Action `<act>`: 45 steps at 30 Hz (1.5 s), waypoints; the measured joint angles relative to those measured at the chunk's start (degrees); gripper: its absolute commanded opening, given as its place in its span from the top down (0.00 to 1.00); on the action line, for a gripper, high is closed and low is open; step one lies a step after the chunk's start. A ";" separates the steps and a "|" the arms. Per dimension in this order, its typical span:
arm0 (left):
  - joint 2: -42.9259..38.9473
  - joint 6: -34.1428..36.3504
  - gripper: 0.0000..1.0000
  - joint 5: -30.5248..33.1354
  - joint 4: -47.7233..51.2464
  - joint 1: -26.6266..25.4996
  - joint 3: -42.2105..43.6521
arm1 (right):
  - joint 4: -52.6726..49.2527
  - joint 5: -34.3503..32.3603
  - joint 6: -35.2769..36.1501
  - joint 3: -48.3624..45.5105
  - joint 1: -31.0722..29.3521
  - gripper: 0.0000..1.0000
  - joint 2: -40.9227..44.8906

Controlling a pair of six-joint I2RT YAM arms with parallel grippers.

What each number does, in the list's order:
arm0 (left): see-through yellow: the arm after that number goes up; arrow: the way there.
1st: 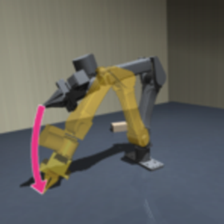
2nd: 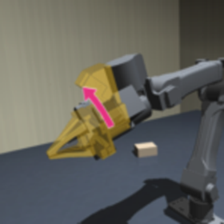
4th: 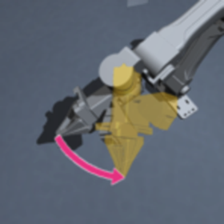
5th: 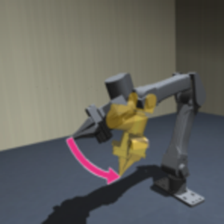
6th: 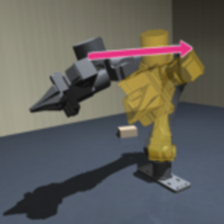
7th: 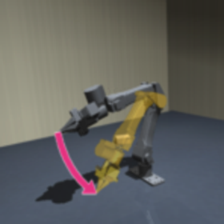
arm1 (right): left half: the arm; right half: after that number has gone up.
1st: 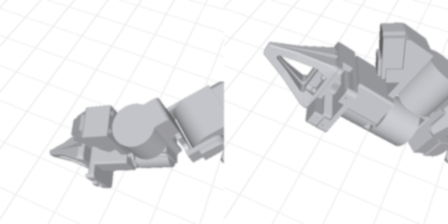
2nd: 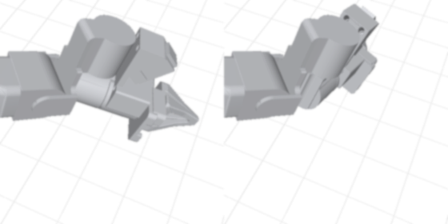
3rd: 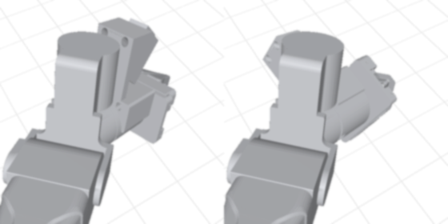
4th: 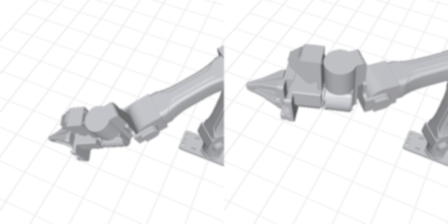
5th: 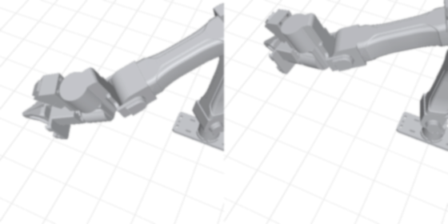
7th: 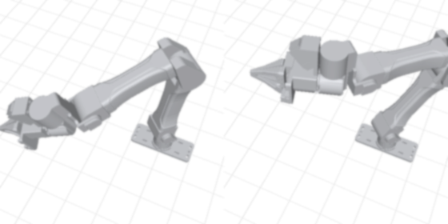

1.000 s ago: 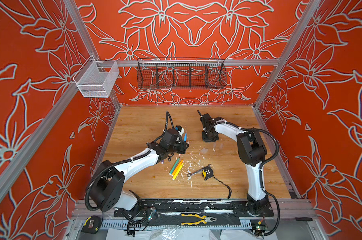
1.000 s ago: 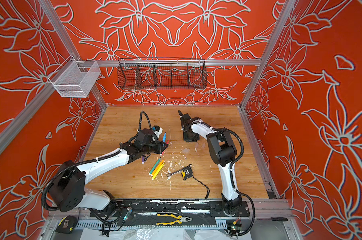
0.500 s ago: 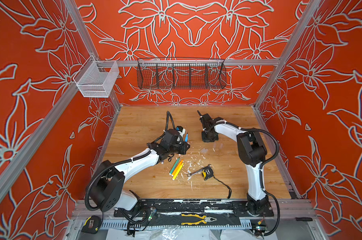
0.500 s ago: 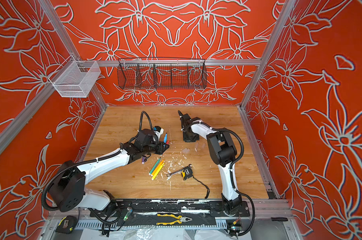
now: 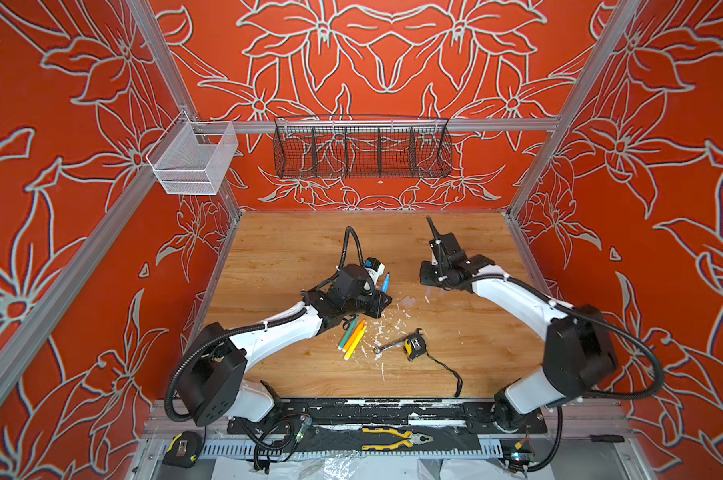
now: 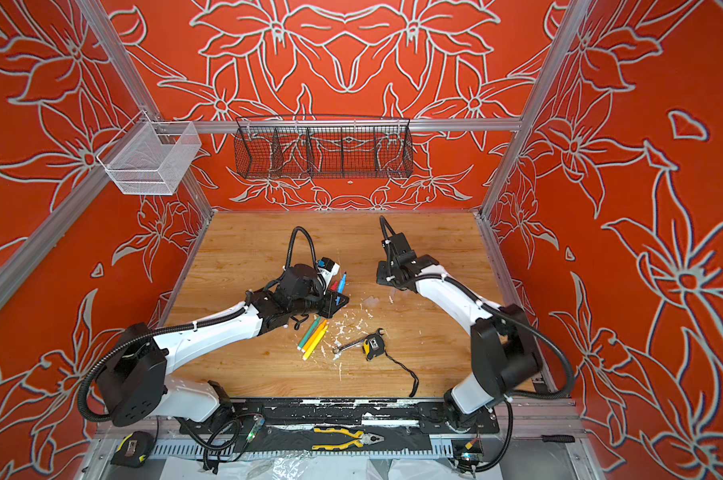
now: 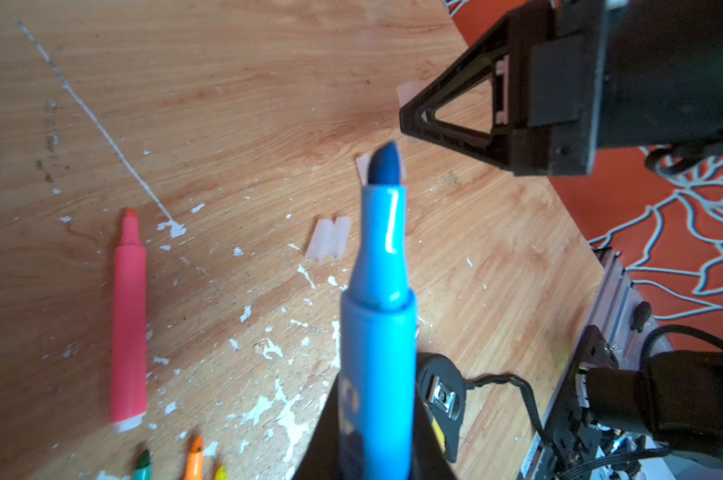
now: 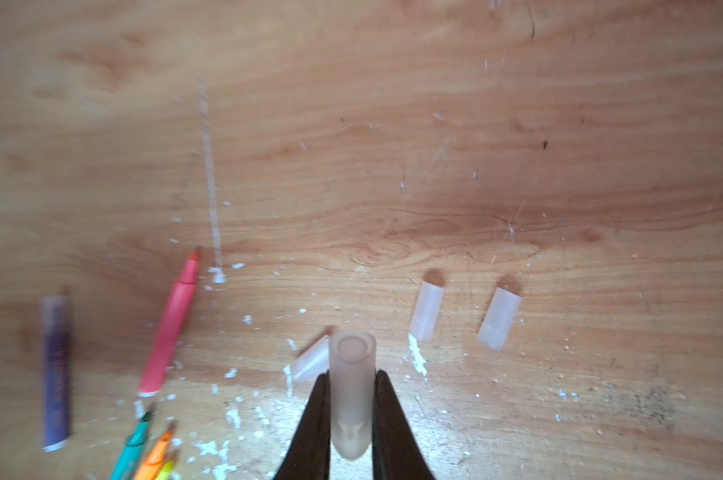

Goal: Insert the pens into the pen caps
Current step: 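Carry the cap over the blue marker tip with the right gripper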

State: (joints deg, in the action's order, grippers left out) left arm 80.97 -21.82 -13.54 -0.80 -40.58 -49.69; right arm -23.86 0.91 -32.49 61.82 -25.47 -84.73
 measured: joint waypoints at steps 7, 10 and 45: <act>-2.12 0.85 1.00 0.42 -1.51 -2.40 0.04 | 20.68 8.07 -11.47 -13.84 0.00 1.00 15.34; -2.25 1.31 1.00 0.63 -1.99 -3.30 0.04 | 30.40 10.36 -14.56 -18.84 0.00 1.00 18.43; -0.15 1.92 1.00 3.34 -2.69 -5.68 0.04 | 65.88 23.39 -21.22 -29.53 -3.34 1.00 12.94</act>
State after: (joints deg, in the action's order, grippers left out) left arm 80.82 -19.90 -10.20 -3.49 -46.26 -49.65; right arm 42.02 24.29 -53.71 32.29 -28.82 -71.79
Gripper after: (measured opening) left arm 0.149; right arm 0.173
